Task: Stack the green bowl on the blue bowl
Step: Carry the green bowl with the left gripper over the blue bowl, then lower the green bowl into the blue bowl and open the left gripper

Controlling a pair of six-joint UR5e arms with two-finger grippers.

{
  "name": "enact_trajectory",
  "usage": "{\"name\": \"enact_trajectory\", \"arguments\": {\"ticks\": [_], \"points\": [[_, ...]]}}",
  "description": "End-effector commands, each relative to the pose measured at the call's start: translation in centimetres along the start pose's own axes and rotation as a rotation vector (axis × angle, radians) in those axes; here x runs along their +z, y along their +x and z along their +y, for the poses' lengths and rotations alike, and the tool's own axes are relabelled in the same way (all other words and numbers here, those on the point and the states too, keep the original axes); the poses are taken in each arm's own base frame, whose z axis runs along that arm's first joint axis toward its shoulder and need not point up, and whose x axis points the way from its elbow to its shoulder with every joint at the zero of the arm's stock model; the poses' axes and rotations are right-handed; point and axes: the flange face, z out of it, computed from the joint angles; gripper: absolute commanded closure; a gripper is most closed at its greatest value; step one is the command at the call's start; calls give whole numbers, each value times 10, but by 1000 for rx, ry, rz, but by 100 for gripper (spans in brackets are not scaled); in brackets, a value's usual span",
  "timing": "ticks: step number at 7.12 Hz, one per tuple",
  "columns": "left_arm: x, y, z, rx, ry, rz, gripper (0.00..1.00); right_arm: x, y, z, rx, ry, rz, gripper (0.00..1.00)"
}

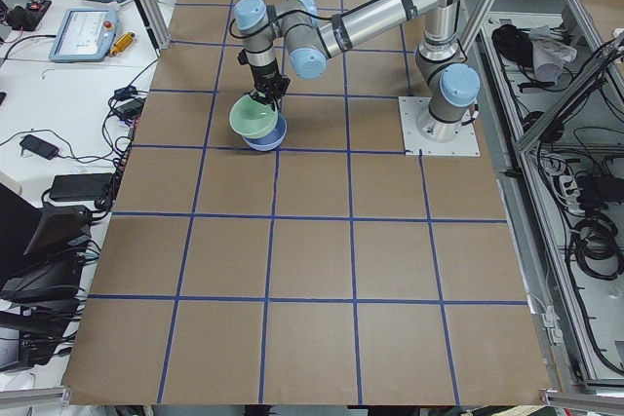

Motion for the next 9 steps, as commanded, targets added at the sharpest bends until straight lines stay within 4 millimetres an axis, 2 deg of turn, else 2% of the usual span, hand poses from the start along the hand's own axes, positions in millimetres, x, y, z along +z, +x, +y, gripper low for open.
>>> {"name": "enact_trajectory", "arguments": {"ticks": [1, 2, 4, 5, 6, 7, 8, 9], "points": [[12, 1, -1, 2, -13, 12, 100, 0, 0, 0, 0, 0, 0, 0], [15, 1, -2, 0, -13, 21, 100, 0, 0, 0, 0, 0, 0, 0], [33, 19, 0, 4, -26, 51, 100, 0, 0, 0, 0, 0, 0, 0], [30, 19, 0, 8, -24, 40, 49, 0, 0, 0, 0, 0, 0, 0], [29, 19, 0, 8, -20, 39, 32, 0, 0, 0, 0, 0, 0, 0], [26, 19, -1, 6, -16, 28, 8, 0, 0, 0, 0, 0, 0, 0], [14, 16, 0, 1, -5, 7, 8, 0, 1, 0, 1, 0, 0, 0], [-9, 10, 0, -12, 11, -23, 8, 0, 0, 0, 0, 0, 0, 0]]}}
